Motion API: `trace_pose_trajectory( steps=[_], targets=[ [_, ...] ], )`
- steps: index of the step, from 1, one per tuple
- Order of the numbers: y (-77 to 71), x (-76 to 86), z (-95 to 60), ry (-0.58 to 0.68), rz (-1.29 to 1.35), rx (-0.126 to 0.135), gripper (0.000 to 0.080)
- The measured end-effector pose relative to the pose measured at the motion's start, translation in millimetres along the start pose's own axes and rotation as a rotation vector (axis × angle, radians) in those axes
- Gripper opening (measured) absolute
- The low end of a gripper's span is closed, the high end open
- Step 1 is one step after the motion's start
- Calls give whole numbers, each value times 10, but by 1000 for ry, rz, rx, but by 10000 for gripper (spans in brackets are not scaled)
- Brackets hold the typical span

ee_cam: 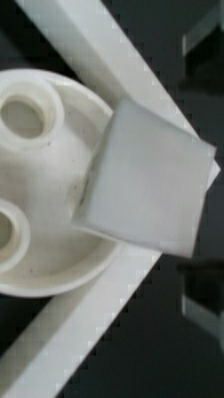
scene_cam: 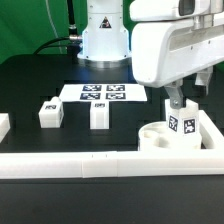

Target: Assemble stool

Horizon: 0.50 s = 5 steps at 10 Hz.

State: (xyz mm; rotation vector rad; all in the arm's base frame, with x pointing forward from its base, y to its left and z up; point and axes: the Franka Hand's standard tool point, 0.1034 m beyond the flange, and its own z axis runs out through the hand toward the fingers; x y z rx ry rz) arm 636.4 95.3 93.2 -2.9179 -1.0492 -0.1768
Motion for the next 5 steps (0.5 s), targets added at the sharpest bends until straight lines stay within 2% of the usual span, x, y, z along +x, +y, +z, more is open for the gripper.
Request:
trace_pose_trajectory(
  steps=[1, 2, 3, 5],
  targets=[
    [0, -1, 2, 0, 54, 0, 597],
    [-1, -1, 3, 0, 138, 0, 597],
    [7, -3, 13, 1, 193, -1, 640],
    [32, -34, 89, -1, 211, -3, 647]
  ],
)
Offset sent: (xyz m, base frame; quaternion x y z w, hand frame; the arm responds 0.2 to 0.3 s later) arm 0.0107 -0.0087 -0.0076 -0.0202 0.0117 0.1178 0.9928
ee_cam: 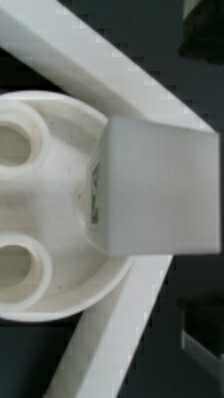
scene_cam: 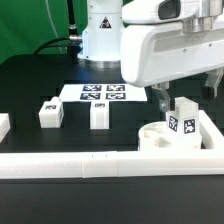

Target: Assemble stool

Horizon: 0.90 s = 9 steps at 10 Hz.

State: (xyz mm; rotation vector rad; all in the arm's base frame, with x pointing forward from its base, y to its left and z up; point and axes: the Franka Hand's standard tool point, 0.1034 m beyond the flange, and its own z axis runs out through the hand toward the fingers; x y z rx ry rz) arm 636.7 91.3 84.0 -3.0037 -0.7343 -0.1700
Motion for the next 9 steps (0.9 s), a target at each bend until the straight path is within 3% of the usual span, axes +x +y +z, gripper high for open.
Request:
trace_pose_trajectory(
  steps=[3, 4, 5, 6, 9],
  targets=[
    [26, -16, 83, 7, -1, -6, 641],
    [16, -5, 78, 9, -3, -6, 526],
    [10, 5, 73, 10, -3, -6, 526],
    [11, 1, 76, 10, 18, -5, 332],
    [4, 2, 78, 10, 148, -2, 336]
  ],
)
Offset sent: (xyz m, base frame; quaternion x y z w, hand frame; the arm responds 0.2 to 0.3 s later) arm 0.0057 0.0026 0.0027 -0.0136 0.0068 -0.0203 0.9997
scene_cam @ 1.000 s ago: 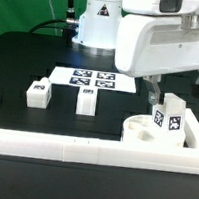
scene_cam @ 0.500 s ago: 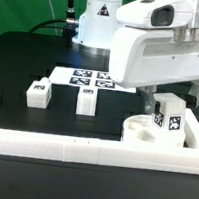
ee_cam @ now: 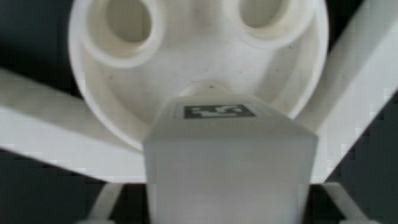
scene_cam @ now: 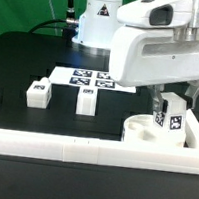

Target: Assemble stool

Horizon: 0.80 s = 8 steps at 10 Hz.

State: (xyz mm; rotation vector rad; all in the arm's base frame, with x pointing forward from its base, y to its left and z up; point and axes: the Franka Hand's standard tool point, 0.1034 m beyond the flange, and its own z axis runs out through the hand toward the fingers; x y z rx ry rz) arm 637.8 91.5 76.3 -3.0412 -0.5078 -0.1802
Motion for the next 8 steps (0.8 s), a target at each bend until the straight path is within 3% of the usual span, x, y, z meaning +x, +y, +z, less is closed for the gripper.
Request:
trace_pose_trajectory(
  steps=[8],
  targets=[
    [-152, -33, 10, 69, 833, 22, 337]
  ],
)
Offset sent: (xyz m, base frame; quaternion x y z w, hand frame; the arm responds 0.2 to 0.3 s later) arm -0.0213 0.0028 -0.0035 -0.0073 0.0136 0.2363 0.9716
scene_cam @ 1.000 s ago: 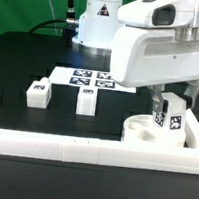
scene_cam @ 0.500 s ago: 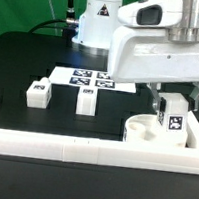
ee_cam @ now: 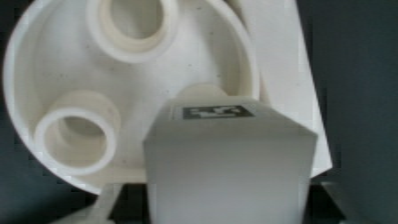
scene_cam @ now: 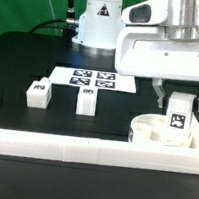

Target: Assemble stool

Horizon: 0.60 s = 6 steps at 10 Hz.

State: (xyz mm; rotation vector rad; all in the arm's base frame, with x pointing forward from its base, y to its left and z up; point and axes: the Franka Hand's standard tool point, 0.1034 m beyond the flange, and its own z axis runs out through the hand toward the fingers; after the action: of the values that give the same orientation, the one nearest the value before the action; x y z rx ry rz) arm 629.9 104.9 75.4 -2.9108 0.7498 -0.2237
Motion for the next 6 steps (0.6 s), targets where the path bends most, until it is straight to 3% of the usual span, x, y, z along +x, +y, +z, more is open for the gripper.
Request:
trace_pose_trajectory(
  steps=[2, 6],
  targets=[
    [3, 15, -7, 10, 130, -5, 338],
    [17, 52, -23, 5, 365, 10, 338]
  ],
)
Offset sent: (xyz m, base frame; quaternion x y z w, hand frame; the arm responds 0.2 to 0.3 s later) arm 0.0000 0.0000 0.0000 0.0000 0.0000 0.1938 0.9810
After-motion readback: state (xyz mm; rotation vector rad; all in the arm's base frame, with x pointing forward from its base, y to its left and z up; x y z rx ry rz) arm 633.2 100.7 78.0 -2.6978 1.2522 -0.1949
